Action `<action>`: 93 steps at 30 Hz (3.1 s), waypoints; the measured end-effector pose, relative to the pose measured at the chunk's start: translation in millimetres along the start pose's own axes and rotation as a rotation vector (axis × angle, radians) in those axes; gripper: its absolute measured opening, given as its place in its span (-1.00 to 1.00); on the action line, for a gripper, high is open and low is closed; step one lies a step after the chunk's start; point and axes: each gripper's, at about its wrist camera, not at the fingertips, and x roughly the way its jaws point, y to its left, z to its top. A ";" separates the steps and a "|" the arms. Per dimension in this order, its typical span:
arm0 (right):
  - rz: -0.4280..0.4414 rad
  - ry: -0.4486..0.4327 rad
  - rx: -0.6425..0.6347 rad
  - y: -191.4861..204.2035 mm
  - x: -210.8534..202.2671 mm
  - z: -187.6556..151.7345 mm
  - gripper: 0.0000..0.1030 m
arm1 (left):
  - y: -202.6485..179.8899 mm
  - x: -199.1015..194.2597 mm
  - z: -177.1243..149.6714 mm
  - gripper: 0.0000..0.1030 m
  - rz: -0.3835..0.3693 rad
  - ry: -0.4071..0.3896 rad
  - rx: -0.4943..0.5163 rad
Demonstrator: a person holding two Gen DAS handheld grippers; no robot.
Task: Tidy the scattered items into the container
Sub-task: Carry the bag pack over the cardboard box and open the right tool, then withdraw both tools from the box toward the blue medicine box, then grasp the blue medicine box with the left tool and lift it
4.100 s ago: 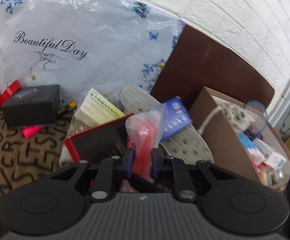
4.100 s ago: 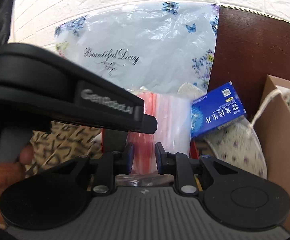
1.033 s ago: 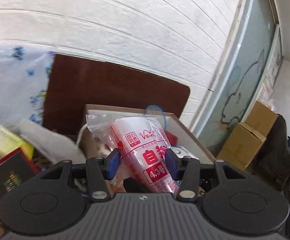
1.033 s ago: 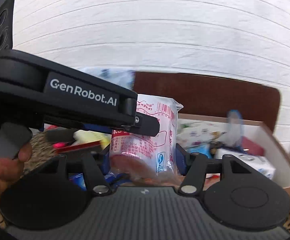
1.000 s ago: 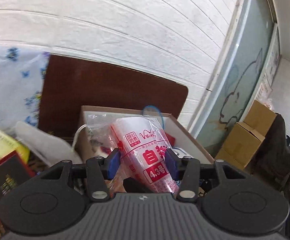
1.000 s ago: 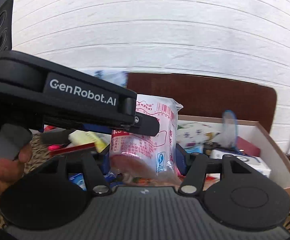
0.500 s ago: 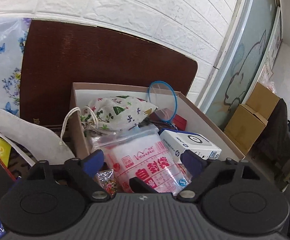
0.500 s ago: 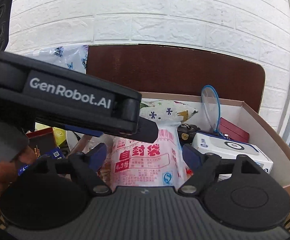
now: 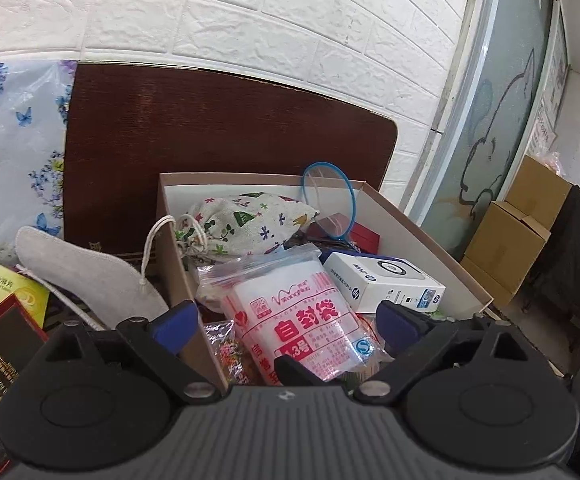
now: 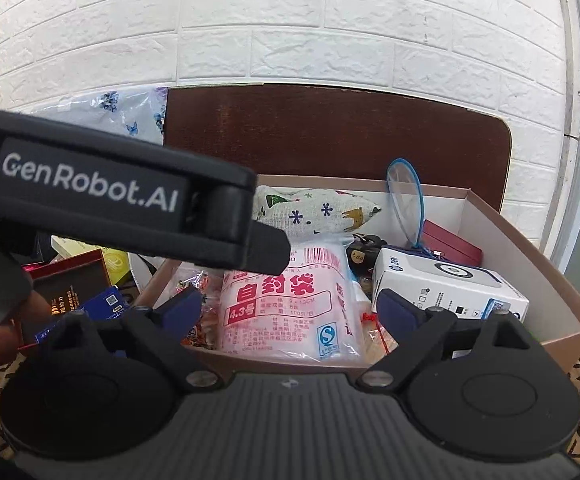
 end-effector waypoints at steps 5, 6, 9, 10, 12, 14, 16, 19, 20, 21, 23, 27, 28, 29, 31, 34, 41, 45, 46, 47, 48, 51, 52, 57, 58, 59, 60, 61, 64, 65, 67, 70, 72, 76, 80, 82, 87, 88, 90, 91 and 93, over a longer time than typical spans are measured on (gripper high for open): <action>-0.006 -0.006 -0.002 2.9 -8.5 0.0 0.90 | -3.2 -14.8 -3.9 0.92 0.040 -0.001 0.004; -0.005 -0.006 -0.005 4.3 -10.9 0.0 0.90 | -4.4 -17.5 -4.6 0.92 0.052 0.003 0.006; -0.006 -0.010 -0.015 8.0 -16.7 -0.1 0.90 | -7.7 -26.0 -8.4 0.92 0.104 0.017 0.014; -0.006 -0.010 -0.018 9.3 -18.7 -0.3 0.90 | -8.7 -29.2 -10.2 0.92 0.120 0.017 0.016; -0.005 -0.009 -0.020 11.4 -21.4 -0.9 0.90 | -10.3 -36.2 -14.4 0.91 0.141 0.015 0.017; 0.003 -0.008 -0.023 14.4 -24.7 -2.1 0.90 | -11.4 -43.3 -18.9 0.92 0.149 0.010 0.010; 0.012 -0.007 -0.026 18.0 -28.0 -3.0 0.90 | -11.9 -49.0 -23.1 0.92 0.152 0.012 0.004; 0.028 -0.004 -0.036 25.1 -33.5 -4.7 0.90 | -13.2 -55.9 -28.7 0.92 0.168 0.015 0.003; 0.034 -0.004 -0.041 27.7 -35.4 -5.3 0.91 | -13.2 -58.4 -30.5 0.92 0.175 0.015 0.003; 0.041 -0.004 -0.045 30.6 -37.6 -5.9 0.91 | -13.1 -60.5 -32.1 0.92 0.183 0.016 0.004; 0.053 -0.002 -0.053 36.5 -41.5 -7.1 0.91 | -12.9 -65.0 -35.4 0.92 0.201 0.018 0.006; 0.078 0.008 -0.073 49.2 -47.2 -10.6 0.91 | -5.4 -78.8 -44.9 0.92 0.220 0.013 -0.023; 0.088 0.010 -0.080 53.1 -48.5 -11.9 0.91 | -1.3 -83.4 -49.2 0.92 0.223 0.012 -0.037; 0.099 0.013 -0.089 57.1 -50.1 -13.5 0.91 | 3.2 -88.1 -53.7 0.92 0.230 0.012 -0.051; 0.125 0.020 -0.108 66.4 -52.8 -17.4 0.91 | 14.5 -97.2 -62.7 0.91 0.246 0.011 -0.086; 0.183 0.044 -0.133 81.9 -52.6 -25.0 0.91 | 32.9 -110.6 -75.9 0.91 0.266 0.010 -0.128; 0.307 0.105 -0.214 123.7 -44.4 -46.9 0.90 | 79.9 -124.2 -97.8 0.91 0.338 0.029 -0.221; 0.334 0.127 -0.235 139.8 -33.2 -52.6 0.89 | 103.5 -117.0 -98.8 0.88 0.365 0.046 -0.255; 0.337 0.130 -0.236 142.9 -29.5 -53.0 0.89 | 108.4 -113.8 -97.4 0.88 0.362 0.052 -0.258; 0.340 0.132 -0.236 145.9 -25.4 -53.4 0.89 | 112.5 -110.1 -95.0 0.87 0.357 0.055 -0.255; 0.342 0.136 -0.237 149.4 -20.5 -53.5 0.88 | 115.9 -105.8 -91.9 0.87 0.355 0.057 -0.248; 0.346 0.149 -0.241 158.1 -4.3 -53.4 0.80 | 122.2 -90.1 -82.2 0.86 0.344 0.070 -0.203; 0.347 0.157 -0.244 161.1 0.8 -53.6 0.76 | 123.8 -84.3 -79.1 0.83 0.343 0.077 -0.190; 0.346 0.186 -0.268 169.9 26.4 -54.6 0.53 | 132.9 -58.5 -69.3 0.65 0.308 0.110 -0.170; 0.340 0.191 -0.267 169.7 30.3 -55.0 0.53 | 134.0 -54.0 -68.2 0.63 0.304 0.116 -0.169; 0.333 0.194 -0.266 169.4 34.6 -54.5 0.53 | 135.1 -49.6 -67.1 0.61 0.298 0.121 -0.165; 0.325 0.194 -0.265 168.6 38.6 -54.0 0.53 | 135.9 -45.7 -66.3 0.61 0.292 0.125 -0.162; 0.318 0.192 -0.263 167.5 42.6 -53.1 0.53 | 136.5 -41.9 -65.4 0.61 0.288 0.129 -0.157; 0.300 0.191 -0.263 165.4 54.9 -50.1 0.53 | 138.5 -30.4 -62.9 0.61 0.277 0.141 -0.143; 0.299 0.191 -0.264 165.1 58.8 -49.1 0.53 | 139.8 -26.9 -62.4 0.60 0.272 0.145 -0.142; 0.304 0.196 -0.269 165.6 66.7 -48.1 0.53 | 143.5 -20.4 -62.0 0.57 0.263 0.156 -0.142; 0.306 0.190 -0.302 170.2 76.5 -49.5 0.54 | 149.5 -10.4 -62.3 0.45 0.256 0.180 -0.147; 0.309 0.192 -0.328 174.6 82.0 -51.0 0.54 | 153.5 -4.7 -63.1 0.38 0.250 0.194 -0.154; 0.315 0.183 -0.343 179.1 88.0 -53.7 0.55 | 157.7 -2.6 -63.3 0.23 0.229 0.184 -0.155; 0.354 0.198 -0.302 174.8 89.2 -53.5 0.32 | 159.8 -3.3 -64.1 0.10 0.222 0.181 -0.153; 0.354 0.195 -0.303 173.6 87.4 -54.2 0.30 | 160.5 -4.6 -64.9 0.06 0.219 0.175 -0.156; 0.358 0.190 -0.290 171.0 78.6 -54.8 0.24 | 160.4 -15.9 -66.7 -0.13 0.213 0.153 -0.169; 0.361 0.193 -0.283 170.1 76.3 -54.8 0.23 | 159.8 -19.1 -67.3 -0.16 0.213 0.148 -0.173; 0.368 0.192 -0.274 168.6 70.7 -55.3 0.23 | 157.1 -25.5 -69.2 -0.17 0.214 0.137 -0.175; 0.371 0.188 -0.276 168.3 67.2 -55.7 0.23 | 155.2 -28.7 -70.2 -0.18 0.217 0.133 -0.175; 0.378 0.183 -0.284 168.1 59.2 -56.5 0.23 | 151.0 -36.1 -72.3 -0.18 0.221 0.123 -0.174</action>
